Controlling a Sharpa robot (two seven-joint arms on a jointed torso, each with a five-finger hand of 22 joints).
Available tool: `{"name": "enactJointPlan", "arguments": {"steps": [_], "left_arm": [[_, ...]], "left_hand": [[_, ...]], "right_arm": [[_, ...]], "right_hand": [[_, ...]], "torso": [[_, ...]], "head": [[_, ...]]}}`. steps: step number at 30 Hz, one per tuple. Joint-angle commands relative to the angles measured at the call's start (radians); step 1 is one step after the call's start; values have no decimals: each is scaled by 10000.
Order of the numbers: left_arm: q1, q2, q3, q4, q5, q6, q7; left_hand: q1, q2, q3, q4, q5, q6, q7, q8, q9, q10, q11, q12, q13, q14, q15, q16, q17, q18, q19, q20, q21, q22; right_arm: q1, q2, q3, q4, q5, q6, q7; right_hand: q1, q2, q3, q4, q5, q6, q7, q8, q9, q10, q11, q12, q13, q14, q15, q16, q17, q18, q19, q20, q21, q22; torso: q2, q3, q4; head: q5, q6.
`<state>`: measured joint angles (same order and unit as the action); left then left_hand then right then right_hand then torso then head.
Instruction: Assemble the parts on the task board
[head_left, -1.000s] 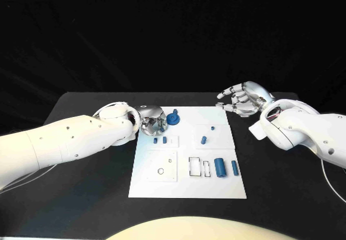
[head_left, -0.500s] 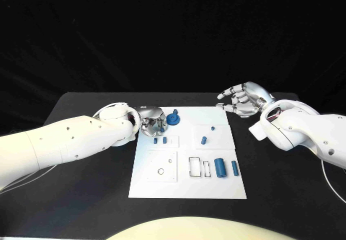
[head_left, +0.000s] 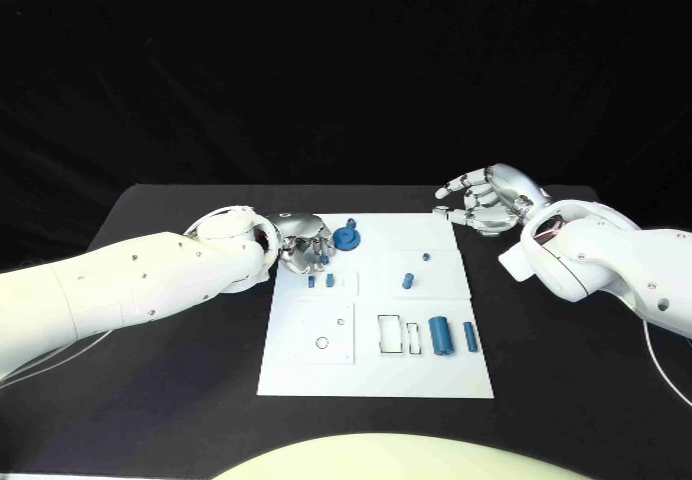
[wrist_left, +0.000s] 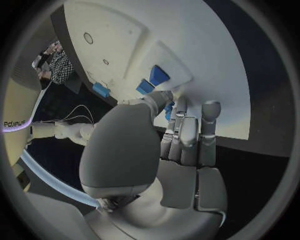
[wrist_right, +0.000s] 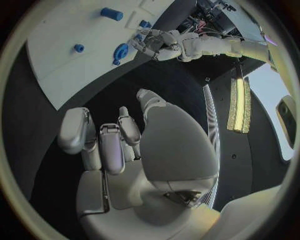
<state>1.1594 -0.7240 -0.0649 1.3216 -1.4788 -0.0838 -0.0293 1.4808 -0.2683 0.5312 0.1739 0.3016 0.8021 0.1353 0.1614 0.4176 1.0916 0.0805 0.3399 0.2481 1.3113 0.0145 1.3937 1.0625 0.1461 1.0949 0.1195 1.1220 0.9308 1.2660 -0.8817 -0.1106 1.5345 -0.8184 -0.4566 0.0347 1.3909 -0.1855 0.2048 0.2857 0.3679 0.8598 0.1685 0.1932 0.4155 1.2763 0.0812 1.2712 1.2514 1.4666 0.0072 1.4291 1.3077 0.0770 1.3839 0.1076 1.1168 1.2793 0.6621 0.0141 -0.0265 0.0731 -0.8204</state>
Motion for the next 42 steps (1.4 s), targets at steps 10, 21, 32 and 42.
{"name": "enactJointPlan", "arguments": {"steps": [10,21,32,42], "left_arm": [[-2,-153,48,-144,-50,-35,-57],[16,-802,412,-312,1539,-774,307],[51,-1644,615,417,9959,-293,2745],[37,-2078,630,1445,12753,518,3786]], "left_hand": [[-75,24,-53,49,31,-115,9,-64,-41,-70,-22,-77,32,-115,-7,-33,-117,59,-98,6,-128,-89],[328,260,394,-268,60,814,245,512,9,-130,56,-38,221,-982,35,-716,-1354,282,-893,-40,-874,-1012],[-326,297,76,-188,-21,919,415,700,-62,-605,293,58,355,-2750,251,-2793,-4219,386,-1657,154,-1928,-1886],[-577,325,-597,88,-27,980,331,855,-49,-361,202,333,484,-2828,220,-3104,-4298,395,-1475,165,-2696,-2450]], "right_arm": [[-6,-26,3,-30,-47,153,22],[-46,8,-8,-502,-1673,1051,-204],[-231,317,-22,-793,-6230,2245,-923],[-508,851,-41,-953,-8531,2838,-2008]], "right_hand": [[-11,-110,148,0,34,-48,-56,77,-9,-805,-40,-933,-908,309,-77,-380,52,258,-181,-62,-480,-279],[992,-802,2426,-413,-609,283,40,269,-53,-2648,82,-8388,-7675,63,-35,-1532,-1102,392,-359,-81,-1642,-863],[814,-980,3130,-1306,-884,825,-181,205,-136,-1972,50,-10453,-9867,283,-5,-1180,-714,320,-176,-147,-1115,-358],[489,-1024,3186,-1446,-878,1000,-336,173,-157,-1837,-83,-10936,-10427,371,-90,-1043,-581,235,29,-214,-666,-32]], "torso": [[-5,-3,-14],[-12,1,1],[15,-15,-12],[9,-18,9]], "head": [[-20,21],[-78,141],[-391,318],[-601,337]]}}
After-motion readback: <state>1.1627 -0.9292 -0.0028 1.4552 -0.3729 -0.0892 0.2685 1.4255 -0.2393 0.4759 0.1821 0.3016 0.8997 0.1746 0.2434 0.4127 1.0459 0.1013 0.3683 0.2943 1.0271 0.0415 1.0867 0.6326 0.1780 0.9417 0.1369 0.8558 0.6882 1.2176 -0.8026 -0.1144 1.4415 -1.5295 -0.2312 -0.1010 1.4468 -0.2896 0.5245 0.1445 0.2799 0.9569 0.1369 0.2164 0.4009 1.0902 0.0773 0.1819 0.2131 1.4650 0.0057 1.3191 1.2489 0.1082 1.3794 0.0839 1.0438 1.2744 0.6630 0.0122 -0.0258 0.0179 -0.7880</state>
